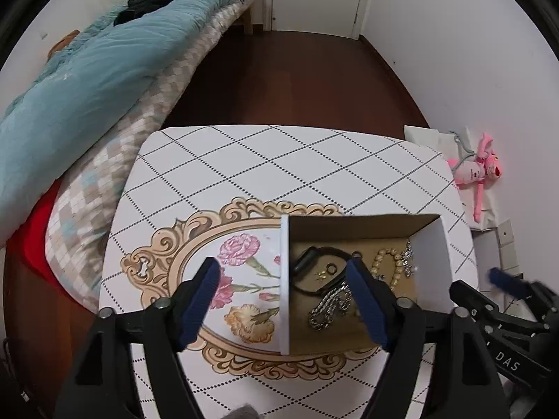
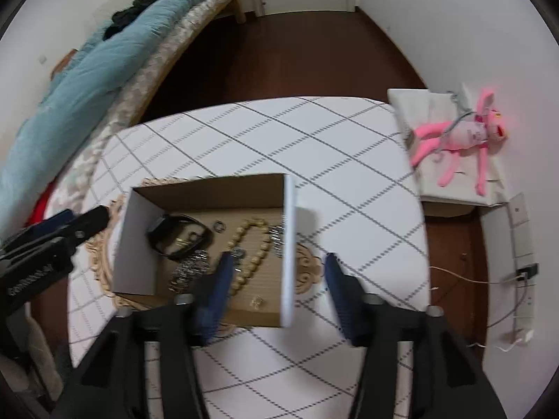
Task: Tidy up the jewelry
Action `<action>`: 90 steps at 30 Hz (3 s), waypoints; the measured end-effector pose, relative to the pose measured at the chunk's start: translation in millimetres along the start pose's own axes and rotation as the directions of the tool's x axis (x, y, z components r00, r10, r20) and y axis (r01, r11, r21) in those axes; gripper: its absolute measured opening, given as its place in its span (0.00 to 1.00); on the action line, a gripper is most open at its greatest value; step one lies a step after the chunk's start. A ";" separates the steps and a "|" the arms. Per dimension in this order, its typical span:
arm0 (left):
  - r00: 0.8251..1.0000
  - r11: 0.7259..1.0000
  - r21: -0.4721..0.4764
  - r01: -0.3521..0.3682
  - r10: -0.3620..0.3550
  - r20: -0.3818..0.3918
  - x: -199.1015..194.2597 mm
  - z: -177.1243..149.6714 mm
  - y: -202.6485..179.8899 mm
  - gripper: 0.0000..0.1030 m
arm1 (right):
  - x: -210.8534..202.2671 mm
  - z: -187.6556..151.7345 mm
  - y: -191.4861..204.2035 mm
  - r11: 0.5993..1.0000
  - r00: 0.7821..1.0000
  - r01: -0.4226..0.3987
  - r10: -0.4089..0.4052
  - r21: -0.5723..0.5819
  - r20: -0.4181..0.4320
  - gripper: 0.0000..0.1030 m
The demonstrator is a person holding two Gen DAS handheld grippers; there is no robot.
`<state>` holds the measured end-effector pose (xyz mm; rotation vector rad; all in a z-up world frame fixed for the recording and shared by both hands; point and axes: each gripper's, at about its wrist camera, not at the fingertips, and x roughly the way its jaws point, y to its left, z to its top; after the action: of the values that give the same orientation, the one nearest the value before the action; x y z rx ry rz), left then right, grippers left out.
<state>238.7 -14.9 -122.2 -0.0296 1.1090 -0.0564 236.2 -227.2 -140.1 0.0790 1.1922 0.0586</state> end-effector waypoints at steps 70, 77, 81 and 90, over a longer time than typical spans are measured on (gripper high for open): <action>0.978 1.000 0.002 -0.006 0.005 0.206 -192.8 -84.1 -12.7 1.00 | -250.5 -121.3 24.7 0.992 0.923 0.123 -0.123 0.025 0.365 1.00; 0.987 1.000 0.009 -0.009 0.007 0.160 -166.0 -62.4 -17.9 1.00 | -221.9 -88.0 22.9 0.991 0.936 0.129 -0.132 0.031 0.326 1.00; 0.991 1.000 0.000 -0.013 0.013 0.130 -150.1 -51.8 -16.3 1.00 | -202.4 -70.3 22.9 0.989 0.945 0.143 -0.144 0.025 0.295 1.00; 0.996 0.999 0.002 -0.038 0.038 0.076 -123.0 -42.6 -14.0 1.00 | -160.7 -44.9 16.5 0.988 0.964 0.153 -0.153 0.021 0.216 1.00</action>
<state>145.5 -21.3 -30.5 -0.0075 1.0333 -0.0226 135.2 -223.5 -6.3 -0.0036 0.9762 -0.0869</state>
